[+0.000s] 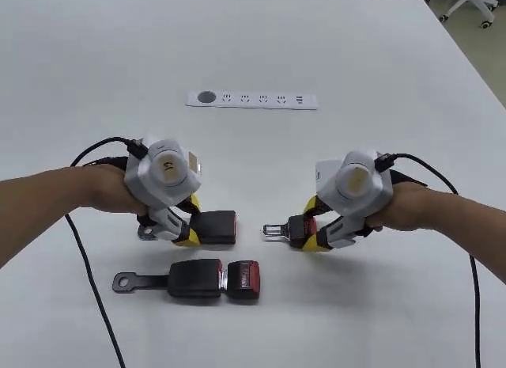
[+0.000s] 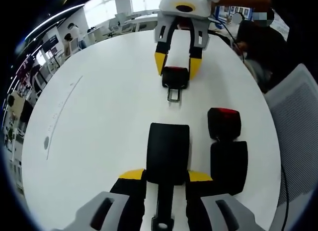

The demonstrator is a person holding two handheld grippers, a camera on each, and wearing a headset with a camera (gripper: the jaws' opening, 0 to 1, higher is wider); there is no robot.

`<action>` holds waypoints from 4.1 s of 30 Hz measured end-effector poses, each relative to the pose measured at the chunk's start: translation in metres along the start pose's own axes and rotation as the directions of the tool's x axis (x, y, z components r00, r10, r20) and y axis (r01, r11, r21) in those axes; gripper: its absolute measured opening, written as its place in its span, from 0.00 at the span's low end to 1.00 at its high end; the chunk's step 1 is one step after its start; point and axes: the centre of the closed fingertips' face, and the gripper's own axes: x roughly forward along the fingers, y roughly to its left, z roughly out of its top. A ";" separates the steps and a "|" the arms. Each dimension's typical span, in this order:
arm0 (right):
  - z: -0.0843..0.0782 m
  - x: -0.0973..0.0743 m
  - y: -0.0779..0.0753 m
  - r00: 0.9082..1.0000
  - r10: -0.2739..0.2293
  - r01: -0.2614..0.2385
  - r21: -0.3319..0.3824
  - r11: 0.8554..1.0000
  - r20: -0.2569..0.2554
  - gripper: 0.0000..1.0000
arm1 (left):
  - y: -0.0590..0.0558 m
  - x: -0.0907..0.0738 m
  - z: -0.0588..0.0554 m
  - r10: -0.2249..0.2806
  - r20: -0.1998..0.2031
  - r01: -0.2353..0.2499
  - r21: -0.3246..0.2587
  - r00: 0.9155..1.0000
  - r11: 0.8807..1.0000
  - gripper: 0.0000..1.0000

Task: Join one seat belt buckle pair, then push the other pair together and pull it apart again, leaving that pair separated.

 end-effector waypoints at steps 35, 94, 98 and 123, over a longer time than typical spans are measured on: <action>0.014 0.003 -0.001 1.000 -0.006 0.006 -0.008 1.000 0.016 0.30 | 0.002 0.003 -0.002 -0.016 -0.032 0.016 0.014 0.999 1.000 0.31; 0.057 0.028 0.003 0.997 -0.011 0.012 -0.027 1.000 0.070 0.28 | -0.001 0.004 -0.002 -0.011 -0.034 0.013 0.043 0.999 0.999 0.30; 0.058 0.030 0.002 0.998 -0.008 0.009 -0.019 1.000 0.064 0.27 | -0.001 0.004 -0.001 -0.012 -0.032 0.013 0.040 0.999 0.999 0.30; 0.074 0.036 0.003 0.998 0.000 0.002 -0.031 1.000 0.059 0.27 | -0.002 0.004 0.000 -0.006 -0.041 0.008 0.048 0.999 0.999 0.29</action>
